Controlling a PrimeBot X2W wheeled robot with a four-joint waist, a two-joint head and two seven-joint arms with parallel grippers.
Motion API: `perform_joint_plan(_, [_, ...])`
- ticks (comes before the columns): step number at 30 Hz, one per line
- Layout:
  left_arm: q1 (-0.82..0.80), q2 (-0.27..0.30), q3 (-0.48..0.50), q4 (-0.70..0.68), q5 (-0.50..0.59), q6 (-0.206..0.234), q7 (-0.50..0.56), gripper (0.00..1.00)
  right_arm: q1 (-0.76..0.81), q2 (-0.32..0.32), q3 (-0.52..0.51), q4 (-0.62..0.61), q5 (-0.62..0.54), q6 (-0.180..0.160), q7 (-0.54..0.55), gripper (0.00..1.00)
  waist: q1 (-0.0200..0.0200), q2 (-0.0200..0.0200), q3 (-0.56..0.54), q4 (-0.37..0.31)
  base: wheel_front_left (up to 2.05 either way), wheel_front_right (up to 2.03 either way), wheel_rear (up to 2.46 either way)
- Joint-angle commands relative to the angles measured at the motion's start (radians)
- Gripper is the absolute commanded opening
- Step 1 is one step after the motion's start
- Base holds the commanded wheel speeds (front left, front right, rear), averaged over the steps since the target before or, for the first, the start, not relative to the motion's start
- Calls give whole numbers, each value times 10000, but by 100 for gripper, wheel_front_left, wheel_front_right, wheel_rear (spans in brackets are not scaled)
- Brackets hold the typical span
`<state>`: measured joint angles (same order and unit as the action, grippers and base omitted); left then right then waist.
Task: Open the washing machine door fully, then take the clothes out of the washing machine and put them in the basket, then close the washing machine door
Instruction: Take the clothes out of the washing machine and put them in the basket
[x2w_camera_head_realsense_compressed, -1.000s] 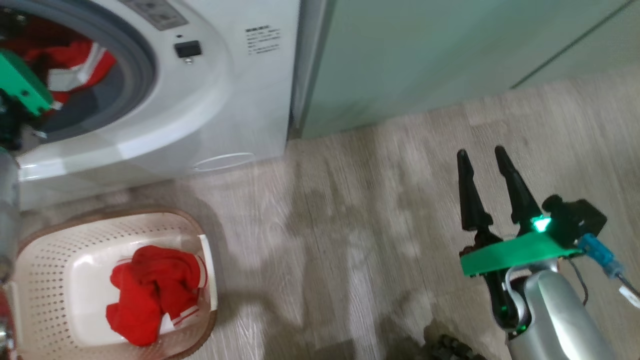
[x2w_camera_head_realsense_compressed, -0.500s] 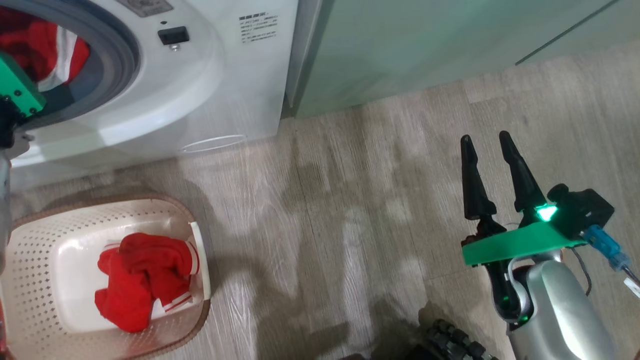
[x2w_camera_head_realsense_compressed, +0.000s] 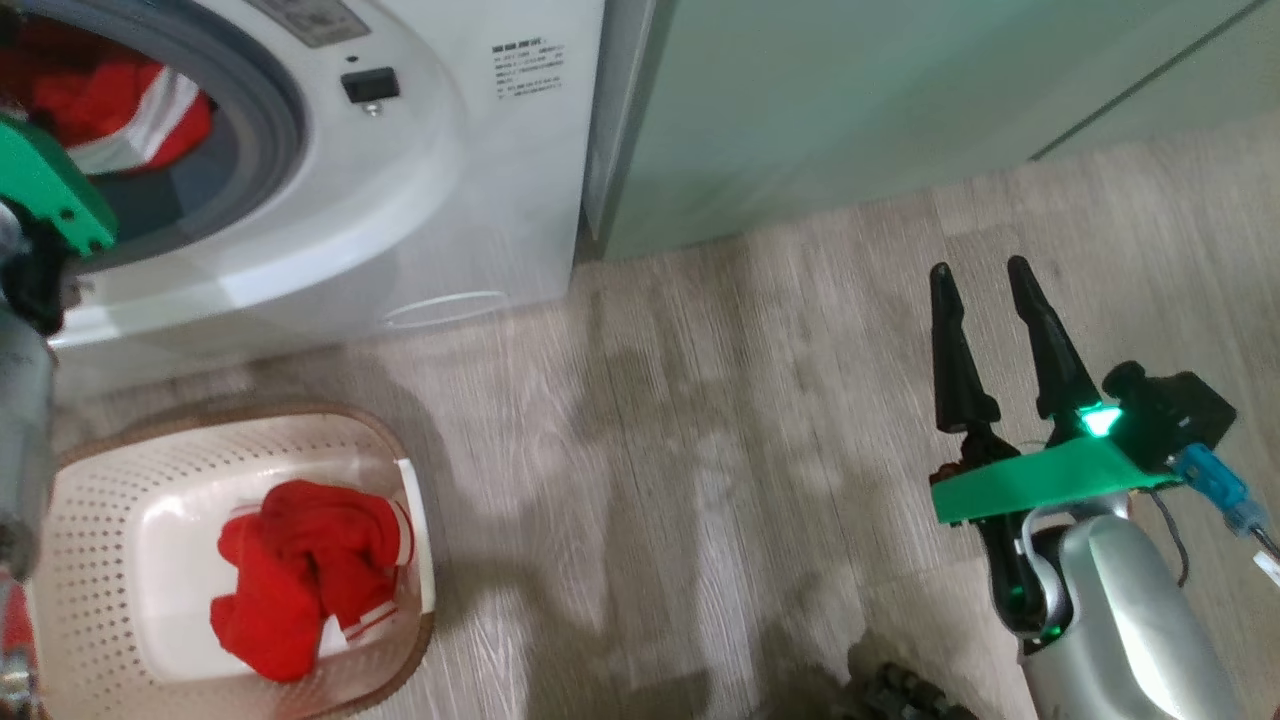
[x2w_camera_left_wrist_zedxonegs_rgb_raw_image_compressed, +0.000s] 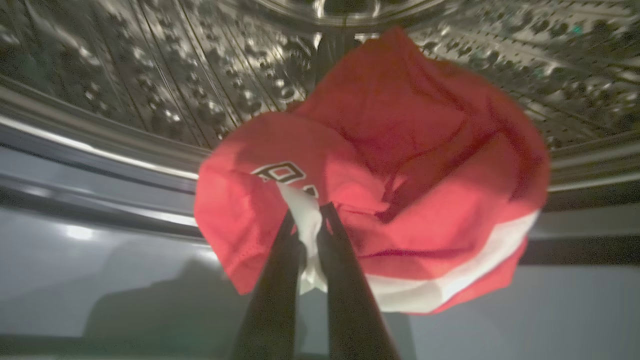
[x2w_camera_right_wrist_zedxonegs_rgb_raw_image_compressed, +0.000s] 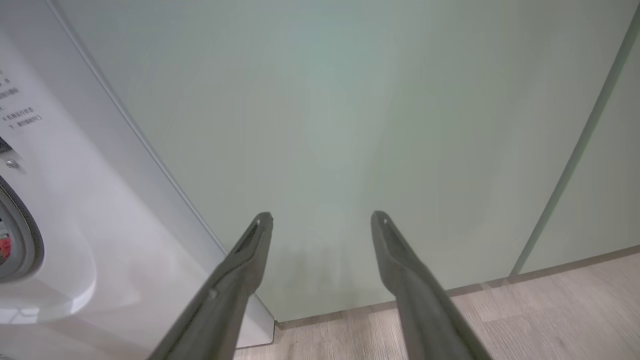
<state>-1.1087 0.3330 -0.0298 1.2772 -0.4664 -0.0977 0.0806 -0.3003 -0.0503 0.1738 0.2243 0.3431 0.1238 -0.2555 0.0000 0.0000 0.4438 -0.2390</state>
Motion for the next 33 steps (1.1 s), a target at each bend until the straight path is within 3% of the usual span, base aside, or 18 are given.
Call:
perform_joint_plan(1, [58,395,26,-288,72,-74,-269,0,307,1,119,-219,17,69,-63,100,0,0,-277,93,0,0,0])
perform_joint_plan(9, [1301,-119,-698,-666,204,-317,-1942,0,754,1,150,-50,101,69,-63,100,0,0,-1473,564,0,0,0])
perform_joint_plan(18, [3480,-722,-2057,-1915,-26,-327,-2723,0,1322,1,71,163,16,69,-63,100,0,0,-2732,1281,0,0,0])
perform_joint_plan(27, [5883,-614,-3190,-2943,-1098,-328,-2145,0,1666,1,256,291,128,69,-63,100,0,0,-3527,1709,0,0,0])
perform_joint_plan(33, [7337,-243,-4175,-3404,-1857,-329,-912,0,1808,1,425,369,148,69,-63,100,0,0,-3829,1765,0,0,0])
